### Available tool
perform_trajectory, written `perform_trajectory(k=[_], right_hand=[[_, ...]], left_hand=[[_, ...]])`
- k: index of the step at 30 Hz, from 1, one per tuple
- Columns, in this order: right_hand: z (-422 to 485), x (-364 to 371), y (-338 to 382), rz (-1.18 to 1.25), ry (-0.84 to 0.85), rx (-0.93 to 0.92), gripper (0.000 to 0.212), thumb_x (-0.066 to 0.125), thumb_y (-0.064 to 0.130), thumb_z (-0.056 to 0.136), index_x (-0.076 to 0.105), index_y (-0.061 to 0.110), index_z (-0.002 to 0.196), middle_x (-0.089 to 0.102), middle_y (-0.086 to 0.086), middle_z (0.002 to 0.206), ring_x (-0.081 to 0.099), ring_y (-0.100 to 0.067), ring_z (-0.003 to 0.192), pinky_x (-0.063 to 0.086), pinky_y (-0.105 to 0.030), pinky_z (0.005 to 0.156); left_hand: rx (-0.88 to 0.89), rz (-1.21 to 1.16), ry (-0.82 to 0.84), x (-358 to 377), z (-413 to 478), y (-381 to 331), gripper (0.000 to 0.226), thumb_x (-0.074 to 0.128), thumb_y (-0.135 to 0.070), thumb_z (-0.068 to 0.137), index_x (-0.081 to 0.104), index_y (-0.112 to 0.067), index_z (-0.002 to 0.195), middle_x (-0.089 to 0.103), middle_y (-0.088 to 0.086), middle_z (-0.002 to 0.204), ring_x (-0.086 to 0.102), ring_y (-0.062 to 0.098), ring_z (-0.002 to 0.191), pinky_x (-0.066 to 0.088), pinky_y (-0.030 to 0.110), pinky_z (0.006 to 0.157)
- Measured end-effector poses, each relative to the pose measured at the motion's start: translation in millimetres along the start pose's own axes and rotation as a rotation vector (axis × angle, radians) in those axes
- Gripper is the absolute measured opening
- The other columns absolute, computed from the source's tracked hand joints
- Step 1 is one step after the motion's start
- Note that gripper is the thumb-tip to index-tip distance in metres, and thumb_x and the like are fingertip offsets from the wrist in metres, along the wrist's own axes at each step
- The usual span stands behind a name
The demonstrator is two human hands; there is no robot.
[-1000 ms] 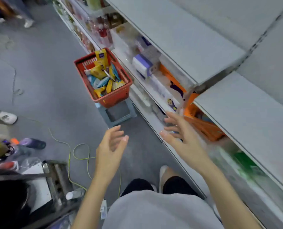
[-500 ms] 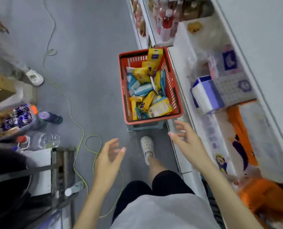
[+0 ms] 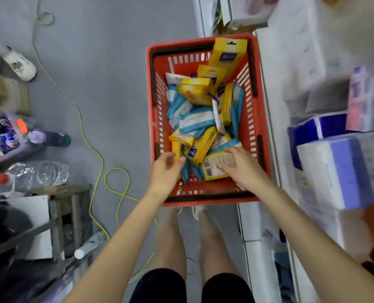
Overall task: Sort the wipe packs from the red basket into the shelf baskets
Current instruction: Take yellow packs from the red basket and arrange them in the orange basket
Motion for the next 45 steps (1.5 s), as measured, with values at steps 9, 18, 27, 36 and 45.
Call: perform_trajectory(k=[9,18,27,36,45], right_hand=[[49.8,40.2,-43.7,-0.292,0.019,0.0,0.068,0.062,0.036,0.089,0.031,0.012,0.145,0.026,-0.01,0.154,0.012,-0.025,0.145,0.011,-0.033,0.117],[68.9,39.2,-29.3,-0.807,-0.101,-0.044,0.041,0.068,0.034,0.079,0.059,0.012,0.112,0.048,-0.01,0.12,0.039,-0.029,0.112,0.03,-0.039,0.091],[56.7,27.4,-15.9,-0.783,0.096,-0.002,0.043,0.059,0.018,0.088,0.041,0.011,0.126,0.056,-0.008,0.122,0.058,-0.027,0.109,0.033,-0.032,0.069],[-25.4,-32.9,-60.7,0.129,-0.023,0.396,0.032,0.066,0.033,0.087,0.052,0.024,0.114,0.065,0.002,0.105,0.066,-0.017,0.088,0.056,-0.036,0.072],[-146.6,-74.2,17.4,1.538,-0.159,0.297,0.048,0.075,0.013,0.057,0.07,0.014,0.106,0.074,-0.012,0.1,0.072,-0.03,0.084,0.06,-0.04,0.058]], left_hand=[[0.107,0.363,0.148,78.2,77.0,18.0,0.033,0.052,-0.035,0.096,0.058,-0.015,0.121,0.061,0.008,0.117,0.055,0.028,0.113,0.031,0.019,0.068],[-0.13,0.283,0.279,113.7,116.3,54.2,0.07,0.047,-0.051,0.094,0.032,-0.004,0.144,0.036,0.013,0.149,0.039,0.031,0.133,0.035,0.036,0.107],[-0.306,0.216,0.263,122.1,114.2,49.9,0.102,0.066,-0.068,0.07,0.032,-0.008,0.144,0.038,0.008,0.147,0.041,0.028,0.131,0.039,0.037,0.104],[-0.39,-0.16,0.361,85.4,36.7,14.2,0.037,0.062,-0.062,0.076,0.061,-0.026,0.087,0.063,-0.005,0.085,0.058,0.016,0.088,0.045,0.034,0.083],[-0.054,-0.415,0.409,16.3,-79.1,-130.5,0.047,0.067,-0.041,0.06,0.068,-0.009,0.094,0.075,0.01,0.083,0.072,0.02,0.066,0.057,0.03,0.057]])
Point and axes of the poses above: each hand's wrist, its own z-axis towards the middle knuckle, its own x-axis out of the palm, y = z × x, the point moved 10 cm from there along z, towards the middle knuckle
